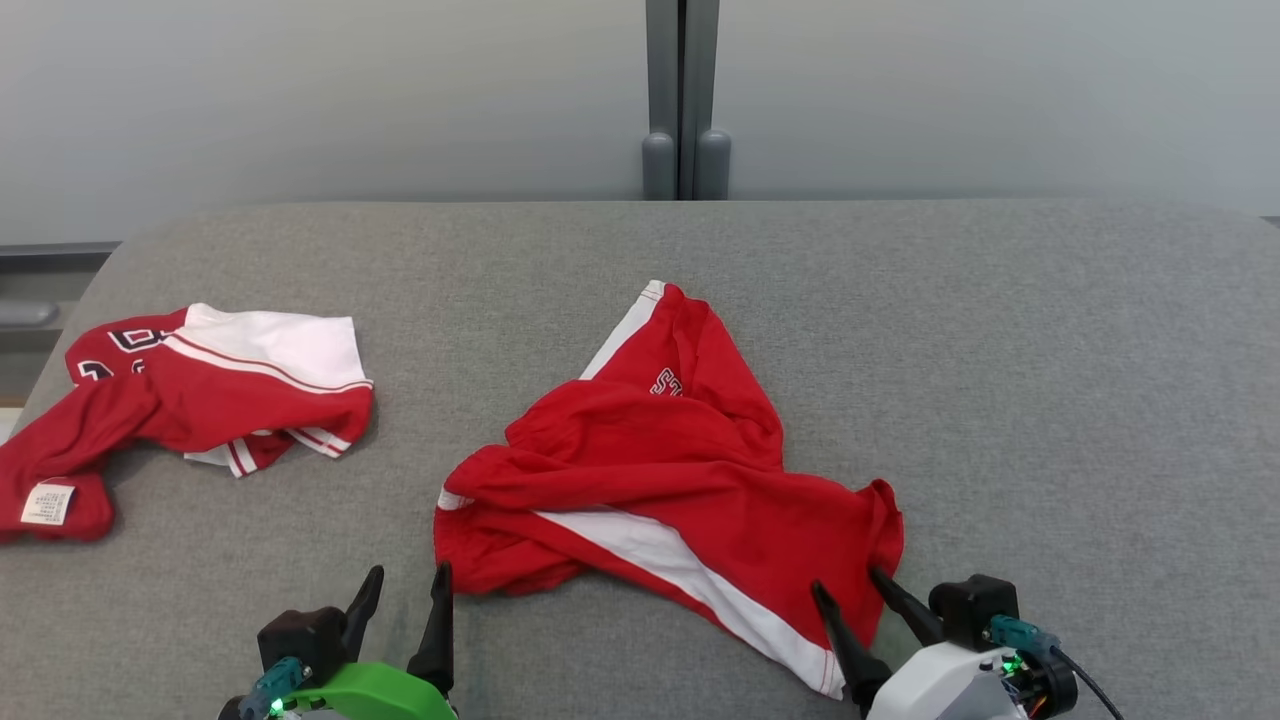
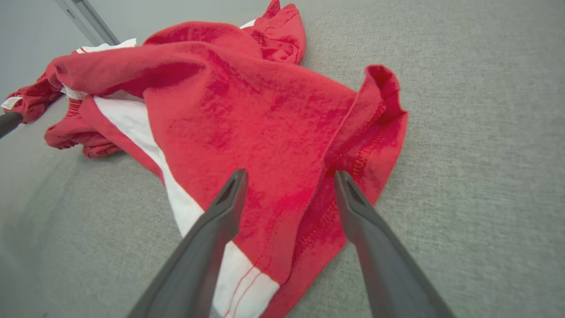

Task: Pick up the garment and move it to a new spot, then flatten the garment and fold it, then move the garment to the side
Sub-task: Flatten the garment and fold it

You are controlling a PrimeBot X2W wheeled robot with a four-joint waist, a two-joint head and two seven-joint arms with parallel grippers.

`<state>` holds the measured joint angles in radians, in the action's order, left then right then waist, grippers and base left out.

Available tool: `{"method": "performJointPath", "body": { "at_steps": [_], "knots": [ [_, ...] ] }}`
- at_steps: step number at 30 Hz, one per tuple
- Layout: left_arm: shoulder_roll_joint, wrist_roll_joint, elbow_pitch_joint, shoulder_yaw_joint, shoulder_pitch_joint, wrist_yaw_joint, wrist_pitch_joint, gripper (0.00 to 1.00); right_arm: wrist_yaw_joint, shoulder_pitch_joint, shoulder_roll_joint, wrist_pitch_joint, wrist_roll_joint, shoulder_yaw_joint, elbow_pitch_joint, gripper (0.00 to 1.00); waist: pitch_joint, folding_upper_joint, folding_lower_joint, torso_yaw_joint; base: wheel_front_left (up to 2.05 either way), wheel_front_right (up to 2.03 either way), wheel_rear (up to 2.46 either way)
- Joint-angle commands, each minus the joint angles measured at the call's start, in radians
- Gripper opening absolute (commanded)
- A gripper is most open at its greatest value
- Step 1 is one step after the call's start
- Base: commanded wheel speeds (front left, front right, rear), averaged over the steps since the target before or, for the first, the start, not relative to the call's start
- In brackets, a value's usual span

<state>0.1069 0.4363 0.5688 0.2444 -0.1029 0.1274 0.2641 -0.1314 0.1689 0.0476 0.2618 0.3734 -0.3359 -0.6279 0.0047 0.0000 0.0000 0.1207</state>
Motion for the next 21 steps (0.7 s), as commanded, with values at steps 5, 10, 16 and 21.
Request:
{"method": "performJointPath", "body": {
  "at_steps": [5, 10, 16, 21],
  "knots": [
    [0.015, 0.018, -0.006, 0.01, -0.015, 0.005, 0.0, 1.0, 0.001, 0.053, 0.005, 0.005, -0.015, 0.03, -0.053, 0.0, 0.035, 0.0, 0.0, 0.037, 0.0, 0.0, 0.0],
    [0.02, 0.031, -0.012, 0.02, -0.027, 0.005, 0.0, 1.0, 0.001, 0.103, 0.005, 0.005, -0.016, 0.093, -0.025, 0.0, 0.056, 0.0, 0.0, 0.051, 0.0, 0.0, 0.0],
    [0.025, 0.051, -0.016, 0.047, -0.044, 0.005, 0.0, 1.0, 0.001, 0.218, 0.005, 0.005, -0.152, 0.272, -0.061, 0.0, 0.09, 0.0, 0.0, 0.066, 0.0, 0.0, 0.0],
    [0.033, 0.074, -0.004, 0.081, -0.055, 0.005, 0.0, 1.0, 0.001, 0.307, 0.005, 0.005, -0.282, 0.409, -0.125, 0.01, 0.104, 0.0, 0.0, 0.071, 0.0, 0.0, 0.0]
  ]
}}
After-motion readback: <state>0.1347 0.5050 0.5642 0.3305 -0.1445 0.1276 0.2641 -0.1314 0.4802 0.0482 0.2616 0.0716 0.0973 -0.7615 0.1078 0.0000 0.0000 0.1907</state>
